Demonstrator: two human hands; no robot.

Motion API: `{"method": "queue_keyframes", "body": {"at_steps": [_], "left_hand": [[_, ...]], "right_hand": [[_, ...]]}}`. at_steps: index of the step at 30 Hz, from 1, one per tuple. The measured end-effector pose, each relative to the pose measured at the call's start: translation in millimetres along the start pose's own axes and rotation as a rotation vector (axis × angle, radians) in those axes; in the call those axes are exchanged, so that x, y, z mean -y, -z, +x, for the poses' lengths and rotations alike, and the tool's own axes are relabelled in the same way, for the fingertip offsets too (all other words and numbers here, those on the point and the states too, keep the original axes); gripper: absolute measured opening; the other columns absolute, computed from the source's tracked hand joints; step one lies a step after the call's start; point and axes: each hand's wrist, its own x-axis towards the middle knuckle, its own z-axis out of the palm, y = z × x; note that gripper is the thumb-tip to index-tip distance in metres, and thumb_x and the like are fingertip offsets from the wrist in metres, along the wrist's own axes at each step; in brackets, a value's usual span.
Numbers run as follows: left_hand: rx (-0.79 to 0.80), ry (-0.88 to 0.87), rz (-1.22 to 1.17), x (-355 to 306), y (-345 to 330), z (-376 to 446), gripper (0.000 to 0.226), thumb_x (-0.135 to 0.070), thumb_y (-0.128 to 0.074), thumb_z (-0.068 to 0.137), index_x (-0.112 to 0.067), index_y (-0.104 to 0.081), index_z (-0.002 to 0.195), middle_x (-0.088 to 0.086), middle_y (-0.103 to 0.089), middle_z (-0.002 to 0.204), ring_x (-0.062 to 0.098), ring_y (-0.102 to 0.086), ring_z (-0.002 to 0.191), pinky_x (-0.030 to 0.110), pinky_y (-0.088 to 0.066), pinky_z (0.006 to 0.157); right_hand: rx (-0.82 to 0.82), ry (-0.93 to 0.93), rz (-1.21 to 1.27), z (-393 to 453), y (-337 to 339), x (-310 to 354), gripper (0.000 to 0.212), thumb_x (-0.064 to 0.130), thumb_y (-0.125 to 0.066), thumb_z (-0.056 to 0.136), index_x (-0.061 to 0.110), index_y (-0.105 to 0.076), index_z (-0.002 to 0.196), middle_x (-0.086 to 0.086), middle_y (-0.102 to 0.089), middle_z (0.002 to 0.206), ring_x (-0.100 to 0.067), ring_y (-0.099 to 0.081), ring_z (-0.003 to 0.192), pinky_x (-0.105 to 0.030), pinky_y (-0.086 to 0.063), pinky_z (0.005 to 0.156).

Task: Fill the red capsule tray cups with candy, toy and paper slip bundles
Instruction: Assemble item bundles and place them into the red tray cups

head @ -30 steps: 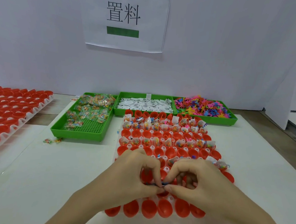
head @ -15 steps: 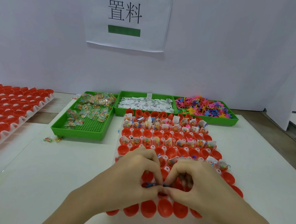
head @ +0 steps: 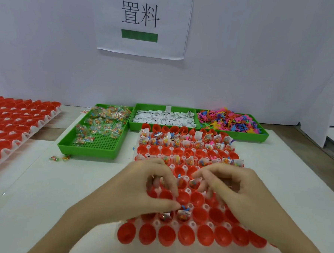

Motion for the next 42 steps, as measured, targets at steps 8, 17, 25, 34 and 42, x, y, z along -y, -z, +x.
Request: {"method": "queue_keyframes", "body": {"at_steps": [8,17,25,34,42], "left_hand": [[-0.418,0.219,0.858,71.6,49.1,0.9,0.041,-0.040,-0.053,0.103,-0.007,-0.068,0.122,0.011,-0.063,0.122,0.034,-0.055,0.114,0.045,-0.046,0.098],[-0.130,0.420,0.802,92.2,62.0,-1.4,0.029,-0.018,-0.045,0.107,-0.012,-0.063,0.129,0.006,-0.069,0.118,0.028,-0.064,0.106,0.041,-0.051,0.090],[-0.413,0.561,0.774,111.3,64.8,-7.0,0.042,-0.037,-0.046,0.106,-0.019,-0.059,0.141,0.014,-0.045,0.156,0.033,-0.038,0.145,0.045,-0.025,0.120],[-0.512,0.410,0.708,111.0,66.8,-3.6,0.030,-0.027,-0.059,0.101,-0.007,-0.077,0.086,0.004,-0.066,0.084,0.026,-0.062,0.080,0.036,-0.043,0.065],[-0.616,0.250,0.733,112.3,73.1,-6.1,0.004,-0.009,-0.080,0.085,-0.006,-0.082,0.087,0.011,-0.074,0.090,0.034,-0.068,0.076,0.034,-0.044,0.064]], "right_hand": [[-0.142,-0.039,0.136,1.9,-1.3,2.3,0.019,0.021,-0.057,0.100,0.026,-0.075,0.104,-0.007,-0.074,0.071,-0.019,-0.071,0.069,-0.023,-0.056,0.061],[-0.182,-0.089,0.108,3.1,2.2,-0.5,0.021,0.017,-0.054,0.103,0.024,-0.074,0.106,-0.005,-0.074,0.071,-0.020,-0.072,0.071,-0.023,-0.057,0.061],[-0.194,-0.064,0.092,3.6,3.7,-1.2,0.022,0.017,-0.054,0.103,0.025,-0.074,0.106,-0.005,-0.074,0.070,-0.019,-0.071,0.068,-0.021,-0.055,0.060],[-0.192,-0.070,0.059,4.0,4.0,-3.4,0.023,0.013,-0.054,0.103,0.025,-0.074,0.104,-0.003,-0.074,0.070,-0.017,-0.071,0.067,-0.020,-0.055,0.059],[-0.218,-0.073,0.068,6.1,7.8,-7.9,0.024,0.012,-0.053,0.104,0.022,-0.074,0.102,-0.004,-0.073,0.069,-0.016,-0.071,0.066,-0.018,-0.053,0.058]]}}
